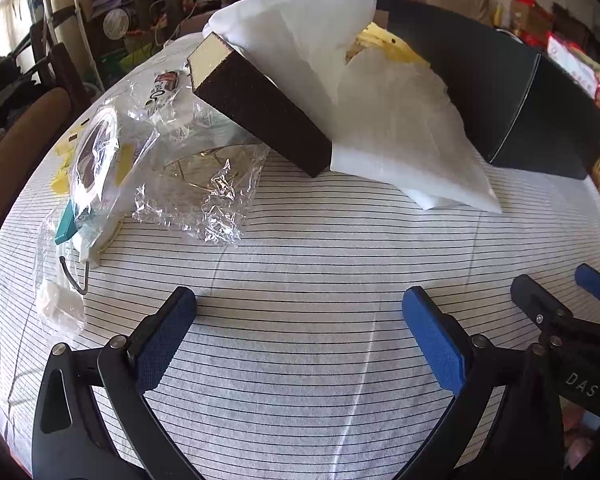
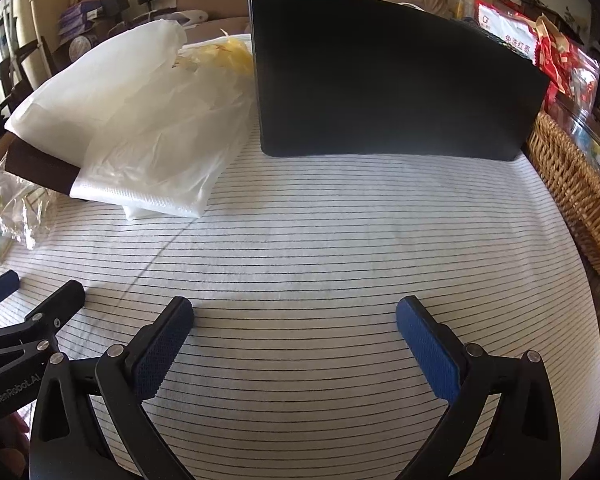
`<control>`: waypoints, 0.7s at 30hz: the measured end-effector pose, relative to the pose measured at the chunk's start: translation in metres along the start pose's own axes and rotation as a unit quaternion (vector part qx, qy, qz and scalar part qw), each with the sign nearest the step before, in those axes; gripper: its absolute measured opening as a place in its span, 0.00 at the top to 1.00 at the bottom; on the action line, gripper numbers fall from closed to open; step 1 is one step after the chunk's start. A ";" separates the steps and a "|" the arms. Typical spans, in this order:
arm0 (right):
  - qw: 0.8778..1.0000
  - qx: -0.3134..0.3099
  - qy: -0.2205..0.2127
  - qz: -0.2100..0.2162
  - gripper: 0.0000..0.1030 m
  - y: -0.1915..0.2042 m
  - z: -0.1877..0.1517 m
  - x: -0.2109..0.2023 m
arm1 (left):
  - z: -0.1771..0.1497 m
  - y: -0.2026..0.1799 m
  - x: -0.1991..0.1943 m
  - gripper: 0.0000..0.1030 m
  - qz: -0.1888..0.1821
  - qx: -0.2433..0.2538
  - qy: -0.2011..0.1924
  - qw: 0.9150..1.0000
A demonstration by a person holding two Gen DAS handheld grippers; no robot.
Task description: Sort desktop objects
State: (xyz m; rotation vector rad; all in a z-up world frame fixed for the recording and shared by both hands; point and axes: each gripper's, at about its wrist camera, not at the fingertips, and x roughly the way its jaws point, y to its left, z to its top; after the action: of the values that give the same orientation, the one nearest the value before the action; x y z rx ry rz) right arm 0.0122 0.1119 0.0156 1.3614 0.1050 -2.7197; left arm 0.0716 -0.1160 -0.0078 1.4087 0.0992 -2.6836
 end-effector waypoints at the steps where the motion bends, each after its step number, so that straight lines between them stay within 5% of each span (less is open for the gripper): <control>1: 1.000 0.000 0.000 0.000 0.00 0.001 0.001 0.001 | -0.001 -0.001 -0.001 0.00 -0.002 0.003 0.000 1.000; 21: 1.000 0.000 0.001 0.000 0.00 0.002 0.005 0.005 | -0.003 -0.003 -0.003 0.00 -0.008 0.008 0.000 1.000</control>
State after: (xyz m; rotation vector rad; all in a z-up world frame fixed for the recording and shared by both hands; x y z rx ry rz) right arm 0.0051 0.1095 0.0143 1.3636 0.1065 -2.7191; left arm 0.0755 -0.1121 -0.0072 1.4185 0.0890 -2.7034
